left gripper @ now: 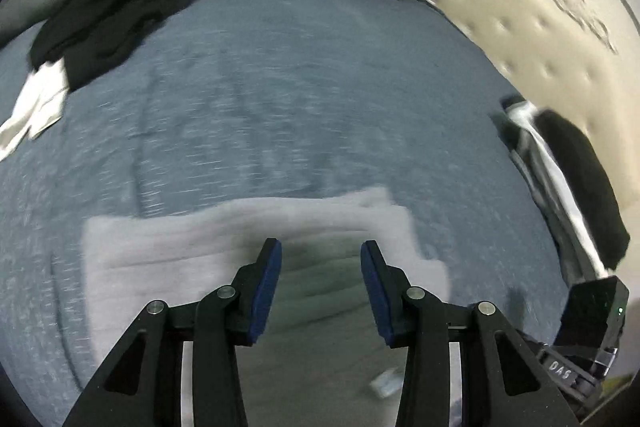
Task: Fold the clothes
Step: 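Close the right tool on the folded grey sweatshirt edge, then lift the folded grey sweatshirt bundle upward with the right tool, then grasp the bundle with the left tool while the right tool holds it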
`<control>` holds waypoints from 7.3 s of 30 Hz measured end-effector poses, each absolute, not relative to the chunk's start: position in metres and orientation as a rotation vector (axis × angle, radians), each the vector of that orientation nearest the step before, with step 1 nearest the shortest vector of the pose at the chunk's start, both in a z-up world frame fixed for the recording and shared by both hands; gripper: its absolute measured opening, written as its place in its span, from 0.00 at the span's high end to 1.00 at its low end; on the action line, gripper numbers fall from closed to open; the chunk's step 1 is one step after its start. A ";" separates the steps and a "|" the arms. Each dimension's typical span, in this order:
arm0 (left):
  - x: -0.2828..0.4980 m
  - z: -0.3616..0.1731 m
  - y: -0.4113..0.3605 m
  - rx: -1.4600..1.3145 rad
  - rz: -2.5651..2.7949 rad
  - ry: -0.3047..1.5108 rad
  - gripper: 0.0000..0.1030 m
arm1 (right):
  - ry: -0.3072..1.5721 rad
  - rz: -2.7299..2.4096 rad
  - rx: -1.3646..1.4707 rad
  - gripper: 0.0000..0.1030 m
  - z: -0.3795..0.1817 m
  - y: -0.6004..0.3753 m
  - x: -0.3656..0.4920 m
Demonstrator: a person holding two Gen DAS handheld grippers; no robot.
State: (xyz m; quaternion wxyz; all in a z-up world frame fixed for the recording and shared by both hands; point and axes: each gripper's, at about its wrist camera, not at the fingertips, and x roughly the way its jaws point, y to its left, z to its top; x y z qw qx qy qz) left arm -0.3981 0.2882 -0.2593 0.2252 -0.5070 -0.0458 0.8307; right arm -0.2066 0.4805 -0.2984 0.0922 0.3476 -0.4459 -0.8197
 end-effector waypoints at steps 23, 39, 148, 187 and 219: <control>-0.338 -0.243 0.214 -1.348 2.341 -0.209 0.57 | -1.252 -2.416 0.974 0.97 -0.290 0.475 -0.204; -0.318 -0.281 0.199 -1.393 2.365 -0.148 0.56 | -1.109 -2.463 1.105 0.97 -0.296 0.455 -0.206; -0.203 -0.260 0.003 -1.178 2.532 -0.515 0.55 | -1.289 -2.361 1.192 0.71 -0.280 0.359 -0.180; -0.252 -0.294 0.164 -1.344 2.069 -0.420 0.55 | -0.438 -2.116 1.582 0.76 -0.254 0.501 -0.163; -0.235 -0.316 0.227 -1.467 1.858 -0.493 0.77 | -0.511 -2.068 1.657 0.71 -0.264 0.543 -0.186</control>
